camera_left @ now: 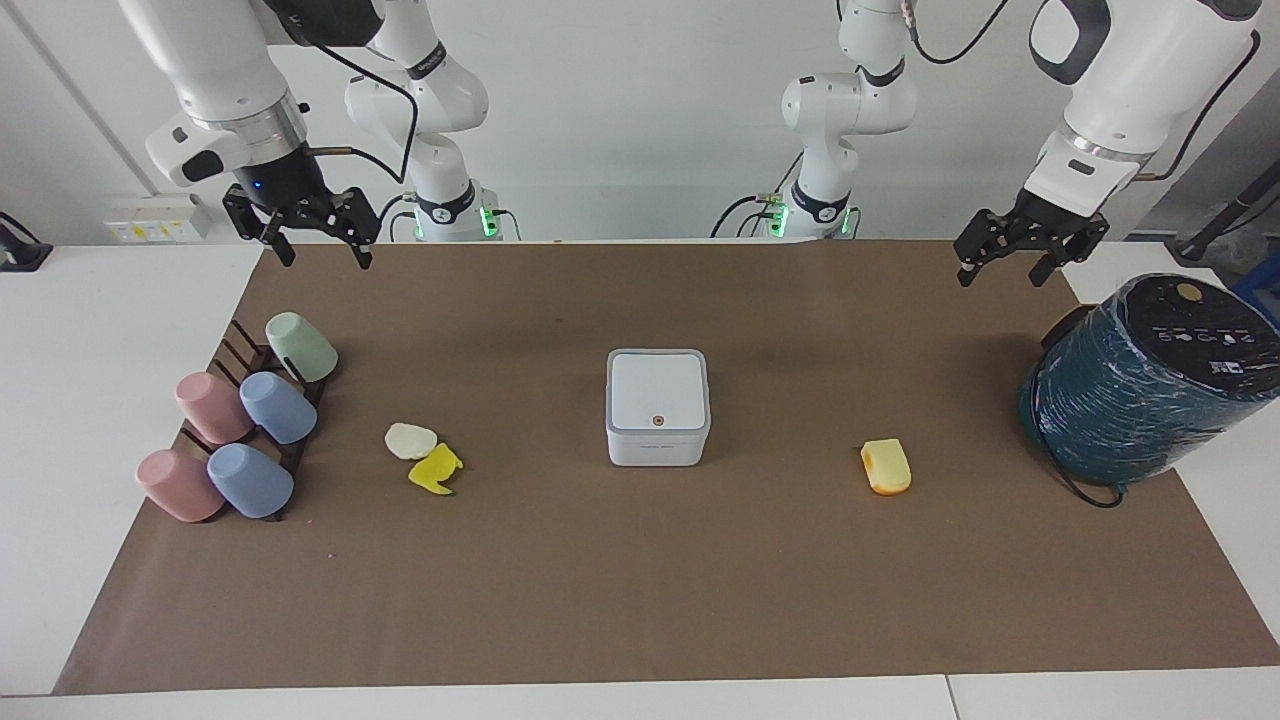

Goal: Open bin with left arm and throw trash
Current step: 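Move the left gripper toward the lid of the white bin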

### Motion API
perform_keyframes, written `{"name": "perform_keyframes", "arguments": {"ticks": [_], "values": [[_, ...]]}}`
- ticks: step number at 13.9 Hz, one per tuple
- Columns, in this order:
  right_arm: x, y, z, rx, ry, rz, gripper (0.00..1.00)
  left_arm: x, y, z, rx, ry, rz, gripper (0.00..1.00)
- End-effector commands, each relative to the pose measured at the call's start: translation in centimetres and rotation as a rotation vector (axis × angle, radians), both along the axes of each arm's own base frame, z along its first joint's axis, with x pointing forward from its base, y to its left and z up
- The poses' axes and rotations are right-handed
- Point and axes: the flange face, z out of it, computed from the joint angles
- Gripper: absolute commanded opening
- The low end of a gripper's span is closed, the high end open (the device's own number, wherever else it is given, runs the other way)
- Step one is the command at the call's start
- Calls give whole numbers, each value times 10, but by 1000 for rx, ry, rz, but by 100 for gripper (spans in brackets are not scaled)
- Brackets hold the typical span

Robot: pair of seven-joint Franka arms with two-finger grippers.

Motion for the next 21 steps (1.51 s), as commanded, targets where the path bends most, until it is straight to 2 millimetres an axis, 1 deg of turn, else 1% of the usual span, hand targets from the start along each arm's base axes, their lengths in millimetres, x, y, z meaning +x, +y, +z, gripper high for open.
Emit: {"name": "perform_keyframes", "arguments": {"ticks": [1, 7, 9, 10, 11, 12, 13, 14, 15, 16, 17, 18, 19, 20, 21], "values": [[-3, -3, -1, -10, 0, 16, 100, -11, 0, 1, -8, 5, -16, 100], [-4, -4, -2, -10, 3, 16, 100, -11, -7, 3, -8, -4, -19, 100], [-4, -4, -2, -10, 3, 16, 100, -12, -24, 1, -9, -3, -21, 100], [-4, -4, -2, -10, 3, 16, 100, -9, -36, 3, -13, -38, 0, 100], [-4, -4, -2, -10, 3, 16, 100, -4, -46, -1, -20, -86, 0, 100], [-4, -4, -2, -10, 3, 16, 100, -5, -61, -8, -23, -100, -25, 100], [-4, -4, -2, -10, 3, 16, 100, -10, -76, -10, -25, -106, -55, 100], [-4, -5, -2, -10, 4, 16, 100, -13, -95, -16, -28, -111, -90, 100], [-4, -8, -2, -10, 3, 11, 100, -17, -120, -22, -32, -118, -133, 93], [-4, -13, -2, -2, 3, 2, 100, -20, -139, -27, -34, -119, -165, 71], [-2, -13, -2, 4, -12, -1, 100, -21, -157, -32, -37, -125, -195, 57], [2, -13, -3, 5, -46, 5, 100, -26, -178, -41, -41, -133, -232, 53], [7, -14, -11, 9, -57, 25, 100, -32, -202, -54, -51, -157, -262, 46], [11, -19, -27, 27, -70, 43, 100, -34, -220, -64, -68, -189, -254, 35], [16, -25, -51, 44, -107, 47, 100, -33, -237, -77, -75, -196, -252, 31]]}}
